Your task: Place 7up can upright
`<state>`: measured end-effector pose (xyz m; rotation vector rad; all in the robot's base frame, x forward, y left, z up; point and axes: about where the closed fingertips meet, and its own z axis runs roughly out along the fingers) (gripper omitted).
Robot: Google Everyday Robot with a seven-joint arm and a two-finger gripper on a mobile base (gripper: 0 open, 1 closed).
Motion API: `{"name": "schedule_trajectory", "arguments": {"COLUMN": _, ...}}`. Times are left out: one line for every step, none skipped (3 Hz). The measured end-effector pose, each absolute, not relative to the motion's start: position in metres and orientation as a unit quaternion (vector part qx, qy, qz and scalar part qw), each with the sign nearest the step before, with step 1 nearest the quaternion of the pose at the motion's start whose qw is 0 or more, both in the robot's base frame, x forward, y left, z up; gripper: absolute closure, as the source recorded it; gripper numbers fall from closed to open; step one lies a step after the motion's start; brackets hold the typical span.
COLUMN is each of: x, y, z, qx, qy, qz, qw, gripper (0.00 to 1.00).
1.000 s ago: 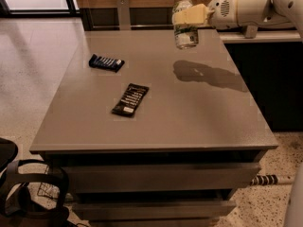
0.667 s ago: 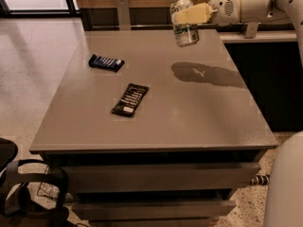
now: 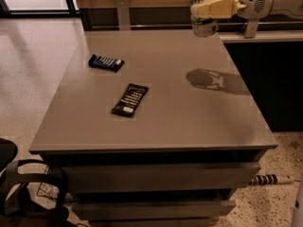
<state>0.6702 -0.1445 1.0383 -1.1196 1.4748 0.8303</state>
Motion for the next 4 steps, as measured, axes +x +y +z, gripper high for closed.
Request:
{"name": "schedule_trajectory", "arguments": {"x": 0.67, "y": -0.144, "z": 1.038, "qx": -0.469, "qy": 0.617, "qz": 0.347, "qw": 0.528, "gripper": 1.0}}
{"name": "schedule_trajectory", "arguments": {"x": 0.672, "y": -0.138, "z": 1.026, "qx": -0.455, "qy": 0.625, "qz": 0.346, "qw": 0.532, "gripper": 1.0}}
{"name": "schedule_trajectory", "arguments": {"x": 0.664, "y": -0.125, "z": 1.006, "qx": -0.43, "qy": 0.634, "qz": 0.339, "qw": 0.547, "gripper": 1.0}}
{"name": "schedule_trajectory", "arguments": {"x": 0.662, "y": -0.114, "z": 0.991, "qx": -0.421, "qy": 0.629, "qz": 0.348, "qw": 0.553, "gripper": 1.0}}
